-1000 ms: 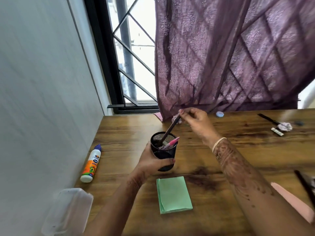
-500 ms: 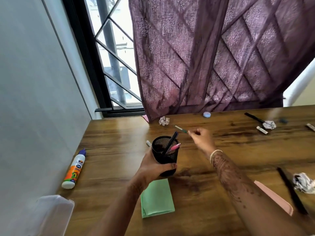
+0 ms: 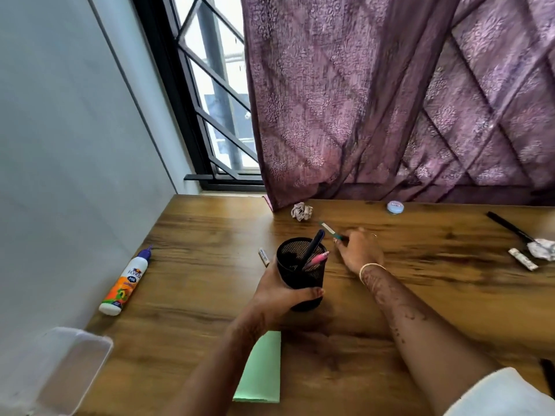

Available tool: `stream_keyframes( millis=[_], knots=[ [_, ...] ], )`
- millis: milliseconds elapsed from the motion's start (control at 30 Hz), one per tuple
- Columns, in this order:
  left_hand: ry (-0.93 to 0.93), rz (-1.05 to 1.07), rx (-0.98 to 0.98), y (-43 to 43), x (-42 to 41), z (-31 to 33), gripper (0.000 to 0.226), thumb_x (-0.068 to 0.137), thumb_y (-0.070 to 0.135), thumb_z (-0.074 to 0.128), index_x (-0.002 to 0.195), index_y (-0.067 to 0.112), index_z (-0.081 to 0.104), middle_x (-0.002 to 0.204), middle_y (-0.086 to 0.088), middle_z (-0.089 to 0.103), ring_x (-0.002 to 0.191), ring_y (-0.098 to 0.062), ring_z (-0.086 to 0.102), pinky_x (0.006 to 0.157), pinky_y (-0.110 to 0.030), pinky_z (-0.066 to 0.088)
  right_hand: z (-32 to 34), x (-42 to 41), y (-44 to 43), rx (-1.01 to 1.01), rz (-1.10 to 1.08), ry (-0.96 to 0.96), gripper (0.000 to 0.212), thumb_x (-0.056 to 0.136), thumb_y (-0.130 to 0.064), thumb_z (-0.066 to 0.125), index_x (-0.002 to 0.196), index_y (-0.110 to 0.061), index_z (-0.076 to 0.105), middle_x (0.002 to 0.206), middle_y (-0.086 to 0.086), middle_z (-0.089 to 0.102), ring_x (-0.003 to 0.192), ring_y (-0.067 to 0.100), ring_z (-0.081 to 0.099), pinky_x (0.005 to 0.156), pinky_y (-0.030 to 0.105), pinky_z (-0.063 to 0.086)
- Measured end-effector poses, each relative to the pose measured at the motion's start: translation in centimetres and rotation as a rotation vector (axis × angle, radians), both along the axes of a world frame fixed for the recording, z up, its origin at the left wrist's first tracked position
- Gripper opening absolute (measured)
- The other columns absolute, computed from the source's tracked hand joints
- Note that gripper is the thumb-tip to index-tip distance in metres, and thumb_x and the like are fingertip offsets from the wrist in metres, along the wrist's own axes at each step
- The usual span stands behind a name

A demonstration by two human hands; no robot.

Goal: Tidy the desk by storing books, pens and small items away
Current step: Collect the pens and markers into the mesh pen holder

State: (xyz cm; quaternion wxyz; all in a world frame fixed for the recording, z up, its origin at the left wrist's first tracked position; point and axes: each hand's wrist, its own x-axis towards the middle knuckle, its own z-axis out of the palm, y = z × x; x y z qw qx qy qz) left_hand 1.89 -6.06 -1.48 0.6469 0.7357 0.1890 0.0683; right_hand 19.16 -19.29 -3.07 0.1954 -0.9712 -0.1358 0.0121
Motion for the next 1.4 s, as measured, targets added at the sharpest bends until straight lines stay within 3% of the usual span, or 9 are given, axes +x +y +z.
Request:
stream_keyframes(
  millis=[100,367,567,667,800,1067,1167,1300,1400],
  knots=[
    [0.014,0.021,0.008,-0.2,0.2,0.1,0.080,0.047,0.025,0.095,0.119,0.024,0.059,0.111,0.006,0.071,0.106,-0.009,0.066,0.092,-0.032,0.055,-0.3,0.7,0.2,0.002,-0.023,-0.044,0.034,0.093,-0.037,0.057,0.123,-0.022,0.062,0.135,0.006,0.053,0.124,0.027,0.050,0.097,0.035,0.042],
    [0.039,0.079,-0.013,-1.3,0.6,-0.5,0.082,0.046,0.020,0.096,0.119,0.017,0.059,0.112,0.002,0.071,0.105,-0.010,0.066,0.097,-0.038,0.052,-0.3,1.9,-0.6,0.170,-0.016,0.000,0.009,0.086,-0.018,0.065,0.094,-0.019,0.063,0.099,0.003,0.068,0.096,0.026,0.062,0.076,0.032,0.048],
    [0.038,0.039,-0.025,-2.4,1.5,-0.4,0.080,0.051,0.013,0.095,0.121,0.018,0.056,0.113,0.005,0.069,0.107,-0.010,0.064,0.096,-0.031,0.052,2.2,2.0,-3.2,0.840,-0.077,0.138,0.011,0.088,-0.010,0.065,0.087,-0.021,0.064,0.093,0.001,0.068,0.087,0.013,0.061,0.081,0.027,0.048],
    [0.042,0.011,-0.034,-3.5,2.5,-0.4,0.083,0.051,0.011,0.094,0.124,0.017,0.054,0.115,0.005,0.067,0.109,-0.011,0.062,0.098,-0.031,0.050,5.2,1.1,-5.2,1.017,-0.004,0.157,0.013,0.092,-0.007,0.061,0.100,-0.012,0.070,0.092,-0.003,0.069,0.081,-0.004,0.062,0.077,0.012,0.045],
    [0.045,-0.069,-0.074,-5.2,4.0,-0.4,0.088,0.049,0.013,0.095,0.126,0.018,0.053,0.117,0.003,0.067,0.110,-0.013,0.062,0.100,-0.040,0.049,8.2,-1.1,-7.4,1.031,0.060,0.085,0.015,0.090,-0.001,0.061,0.099,-0.008,0.071,0.089,-0.006,0.069,0.077,-0.010,0.062,0.075,0.007,0.046],
    [0.004,-0.296,-0.086,-9.4,4.8,0.4,0.087,0.050,0.015,0.095,0.126,0.020,0.054,0.117,0.005,0.067,0.110,-0.010,0.062,0.099,-0.034,0.048,10.1,-5.7,-12.5,0.833,0.026,-0.044,0.010,0.086,0.002,0.066,0.090,-0.006,0.070,0.085,0.001,0.068,0.063,-0.011,0.055,0.065,0.005,0.042],
    [-0.013,-0.359,-0.084,-11.0,4.3,0.9,0.081,0.054,0.010,0.093,0.123,0.019,0.053,0.115,0.004,0.066,0.106,-0.009,0.061,0.091,-0.028,0.048,9.5,-7.4,-13.8,0.776,-0.010,-0.039,0.010,0.083,0.001,0.070,0.092,0.002,0.070,0.085,0.006,0.069,0.063,-0.007,0.056,0.066,0.011,0.047],
    [0.003,-0.455,-0.072,-12.8,3.8,0.9,0.082,0.052,0.010,0.094,0.122,0.019,0.052,0.116,0.005,0.064,0.105,-0.008,0.061,0.093,-0.029,0.050,8.6,-9.1,-16.2,0.681,-0.094,-0.082,0.009,0.078,-0.009,0.076,0.081,-0.013,0.069,0.076,-0.005,0.067,0.072,0.008,0.058,0.074,0.032,0.050],
    [0.002,-0.510,-0.084,-13.9,3.4,0.8,0.083,0.051,0.009,0.094,0.121,0.022,0.050,0.115,0.007,0.064,0.108,-0.011,0.060,0.097,-0.034,0.049,8.2,-10.6,-17.9,0.687,-0.135,-0.068,0.004,0.082,-0.013,0.074,0.082,-0.013,0.071,0.075,-0.005,0.067,0.069,0.002,0.056,0.071,0.025,0.046]
  ],
)
